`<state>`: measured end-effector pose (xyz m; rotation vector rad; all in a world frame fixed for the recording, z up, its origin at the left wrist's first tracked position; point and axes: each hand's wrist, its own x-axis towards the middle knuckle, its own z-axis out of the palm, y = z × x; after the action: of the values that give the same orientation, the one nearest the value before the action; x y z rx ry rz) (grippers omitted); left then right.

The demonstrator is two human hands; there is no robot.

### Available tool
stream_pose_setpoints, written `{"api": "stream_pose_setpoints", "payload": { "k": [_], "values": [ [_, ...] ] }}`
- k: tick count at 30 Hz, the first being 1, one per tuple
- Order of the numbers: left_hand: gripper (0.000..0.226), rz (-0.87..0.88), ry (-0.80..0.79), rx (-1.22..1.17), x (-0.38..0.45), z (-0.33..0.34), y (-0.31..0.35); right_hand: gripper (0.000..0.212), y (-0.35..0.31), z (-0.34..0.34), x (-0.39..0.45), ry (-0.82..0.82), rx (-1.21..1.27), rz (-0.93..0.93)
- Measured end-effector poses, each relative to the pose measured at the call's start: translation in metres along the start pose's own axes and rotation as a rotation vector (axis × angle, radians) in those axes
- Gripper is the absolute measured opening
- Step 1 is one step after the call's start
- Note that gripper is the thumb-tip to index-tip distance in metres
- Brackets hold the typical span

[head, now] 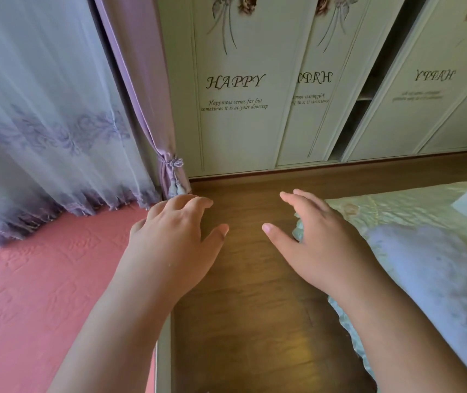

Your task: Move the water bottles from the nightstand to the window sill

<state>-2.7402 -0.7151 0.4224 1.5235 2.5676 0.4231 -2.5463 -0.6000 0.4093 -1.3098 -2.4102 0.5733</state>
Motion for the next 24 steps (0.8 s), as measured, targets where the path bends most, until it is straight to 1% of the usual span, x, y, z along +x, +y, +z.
{"api": "stream_pose_setpoints", "payload": {
  "k": [5,12,18,21,24],
  "values": [
    [0.058,0.015,-0.024,-0.001,0.034,0.002,-0.01,0.066,0.002,0.008,0.033,-0.008,0.013,0.023],
    [0.061,-0.008,-0.005,0.013,0.099,0.008,0.003,0.064,0.024,0.012,0.107,-0.027,0.066,0.012],
    [0.057,-0.053,0.009,0.053,0.172,0.007,0.042,0.065,0.053,-0.006,0.194,-0.056,0.134,-0.034],
    [0.065,-0.055,0.044,0.057,0.21,0.005,0.066,0.066,0.07,-0.019,0.239,-0.039,0.166,-0.067],
    [0.068,-0.07,0.058,0.072,0.243,0.01,0.086,0.068,0.088,-0.033,0.277,-0.042,0.135,-0.08]
  ]
}}
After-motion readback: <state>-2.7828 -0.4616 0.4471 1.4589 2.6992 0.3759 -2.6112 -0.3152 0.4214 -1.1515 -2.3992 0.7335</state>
